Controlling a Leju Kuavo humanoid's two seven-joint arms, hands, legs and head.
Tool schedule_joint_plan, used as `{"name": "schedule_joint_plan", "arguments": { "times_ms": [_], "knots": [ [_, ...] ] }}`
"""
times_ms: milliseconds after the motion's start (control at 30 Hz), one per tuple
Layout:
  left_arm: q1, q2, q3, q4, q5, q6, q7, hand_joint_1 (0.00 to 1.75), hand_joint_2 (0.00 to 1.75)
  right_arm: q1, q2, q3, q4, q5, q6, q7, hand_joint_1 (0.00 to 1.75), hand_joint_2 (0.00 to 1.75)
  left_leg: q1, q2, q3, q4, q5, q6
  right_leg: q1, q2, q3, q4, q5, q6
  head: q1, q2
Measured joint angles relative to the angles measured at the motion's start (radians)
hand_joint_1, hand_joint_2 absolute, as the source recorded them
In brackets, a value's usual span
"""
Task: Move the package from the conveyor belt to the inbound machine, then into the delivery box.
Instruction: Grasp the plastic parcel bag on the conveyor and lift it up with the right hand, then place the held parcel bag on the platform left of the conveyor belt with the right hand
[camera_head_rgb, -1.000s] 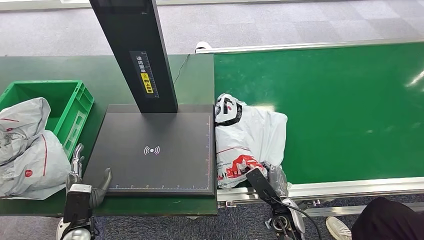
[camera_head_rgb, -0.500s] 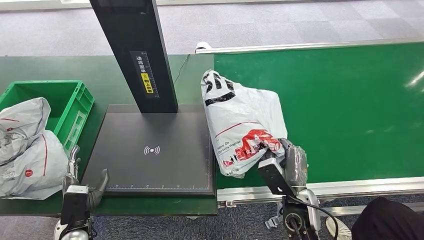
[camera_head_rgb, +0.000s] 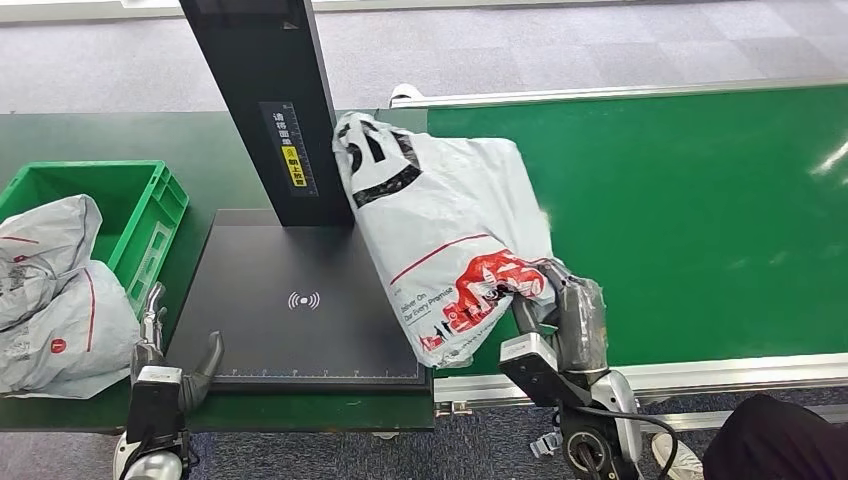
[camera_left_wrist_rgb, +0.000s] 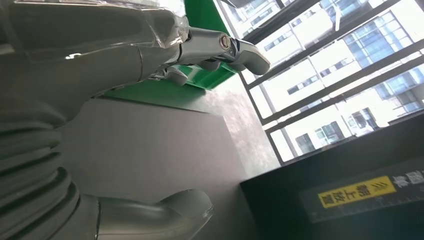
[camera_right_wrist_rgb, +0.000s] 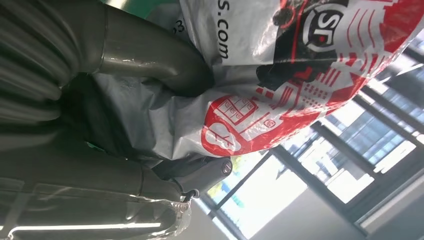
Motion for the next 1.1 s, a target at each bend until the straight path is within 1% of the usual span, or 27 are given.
{"name": "schedule_joint_plan", "arguments": {
  "times_ms": [133, 267, 433, 633, 933, 1100],
  "knots": [
    [-0.018, 0.0, -0.021, 0.022, 0.016, 0.014, -0.005, 0.0, 1.75, -0.059, 0.011, 0.058, 0.078, -0.046, 0.005, -0.016, 1.75, 1.75, 0.0, 0.0, 0.0, 0.0, 0.0, 0.0, 0.0, 0.0, 0.0, 0.0, 0.0, 0.0, 0.0, 0.0],
    [-0.027, 0.0, -0.039, 0.036, 0.026, 0.023, -0.006, 0.0, 1.75, -0.126, 0.038, 0.102, 0.181, -0.073, 0.019, -0.018, 1.75, 1.75, 0.001, 0.0, 0.0, 0.0, 0.0, 0.0, 0.0, 0.0, 0.0, 0.0, 0.0, 0.0, 0.0, 0.0],
    [-0.036, 0.0, -0.054, 0.048, 0.031, 0.026, -0.004, 0.0, 1.75, -0.197, 0.076, 0.137, 0.308, -0.092, 0.039, -0.026, 1.75, 1.75, 0.001, 0.0, 0.0, 0.0, 0.0, 0.0, 0.0, 0.0, 0.0, 0.0, 0.0, 0.0, 0.0, 0.0],
    [-0.066, 0.0, -0.062, 0.074, 0.031, 0.025, 0.001, 0.0, 1.75, -0.271, 0.126, 0.17, 0.481, -0.108, 0.074, -0.031, 1.75, 1.75, 0.001, 0.0, 0.001, 0.0, 0.0, 0.0, 0.001, 0.0, 0.0, 0.0, 0.0, 0.0, 0.0, 0.0],
    [-0.124, -0.001, -0.085, 0.149, 0.016, 0.039, 0.003, 0.0, 1.75, -0.344, 0.189, 0.214, 0.746, -0.121, 0.083, -0.067, 1.75, 1.75, 0.002, 0.0, 0.0, 0.0, 0.0, -0.001, 0.001, 0.0, -0.001, 0.001, 0.0, 0.0, 0.0, 0.0],
    [-0.158, 0.0, -0.089, 0.193, 0.016, 0.055, -0.002, 0.0, 1.75, -0.359, 0.23, 0.242, 0.841, -0.118, 0.088, -0.07, 1.75, 1.75, 0.002, 0.0, 0.0, 0.0, 0.0, -0.001, 0.001, 0.0, -0.001, 0.001, 0.0, 0.0, 0.0, 0.0]
  ]
}}
